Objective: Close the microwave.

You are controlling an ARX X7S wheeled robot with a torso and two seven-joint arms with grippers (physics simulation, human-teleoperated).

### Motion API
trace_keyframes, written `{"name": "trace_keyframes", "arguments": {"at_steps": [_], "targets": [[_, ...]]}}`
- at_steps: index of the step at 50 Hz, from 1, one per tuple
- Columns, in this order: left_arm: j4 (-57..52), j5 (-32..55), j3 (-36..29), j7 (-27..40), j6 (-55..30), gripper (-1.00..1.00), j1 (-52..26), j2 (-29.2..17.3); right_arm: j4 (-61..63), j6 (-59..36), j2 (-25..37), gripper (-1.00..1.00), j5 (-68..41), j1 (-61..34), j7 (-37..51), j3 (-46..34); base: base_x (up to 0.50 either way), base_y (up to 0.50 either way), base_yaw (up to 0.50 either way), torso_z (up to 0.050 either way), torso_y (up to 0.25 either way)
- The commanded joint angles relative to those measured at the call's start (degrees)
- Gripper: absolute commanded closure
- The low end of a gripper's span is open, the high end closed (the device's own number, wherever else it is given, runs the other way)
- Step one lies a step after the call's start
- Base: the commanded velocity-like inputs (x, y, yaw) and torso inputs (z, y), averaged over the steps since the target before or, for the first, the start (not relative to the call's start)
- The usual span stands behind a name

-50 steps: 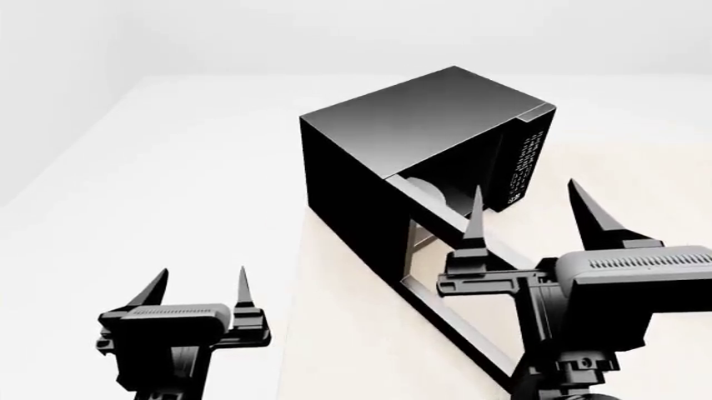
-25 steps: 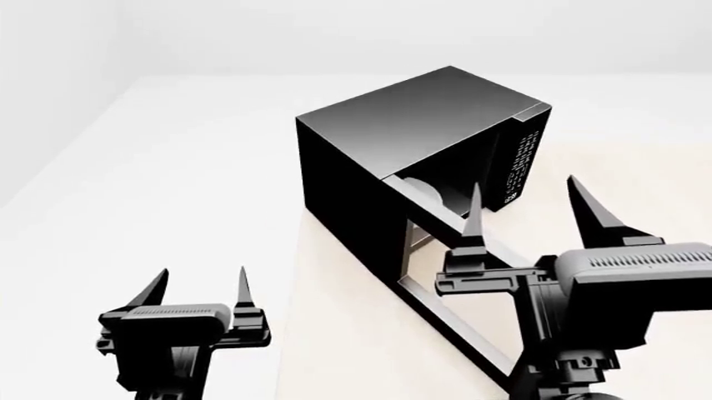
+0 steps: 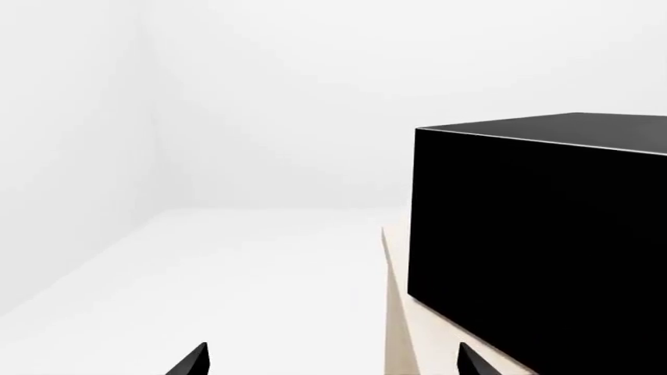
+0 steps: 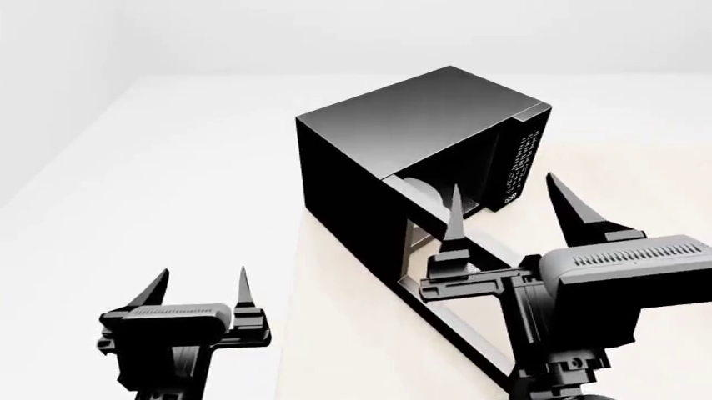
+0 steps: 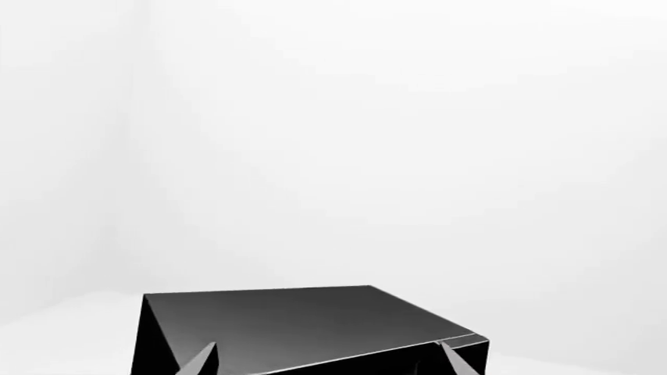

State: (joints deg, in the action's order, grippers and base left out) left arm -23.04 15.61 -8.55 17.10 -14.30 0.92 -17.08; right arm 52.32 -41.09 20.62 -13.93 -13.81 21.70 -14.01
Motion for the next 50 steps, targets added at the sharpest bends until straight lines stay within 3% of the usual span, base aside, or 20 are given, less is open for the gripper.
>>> {"name": "trace_keyframes", "arguments": {"at_steps": [1, 50], "targets": [[0.2, 0.2, -0.2, 0.2, 0.1, -1.0, -0.1, -0.1, 1.3, -3.2, -0.6, -1.0, -1.4, -2.2, 0.0, -1.3, 0.0, 0.0, 0.0, 0.0, 0.0], [0.2, 1.1, -0.6, 1.1, 0.2, -1.0, -0.5, -1.0, 0.2, -13.5, -3.9, -1.0, -7.0, -8.9, -0.4, -7.1, 0.0, 0.0, 0.0, 0.0, 0.0]]}}
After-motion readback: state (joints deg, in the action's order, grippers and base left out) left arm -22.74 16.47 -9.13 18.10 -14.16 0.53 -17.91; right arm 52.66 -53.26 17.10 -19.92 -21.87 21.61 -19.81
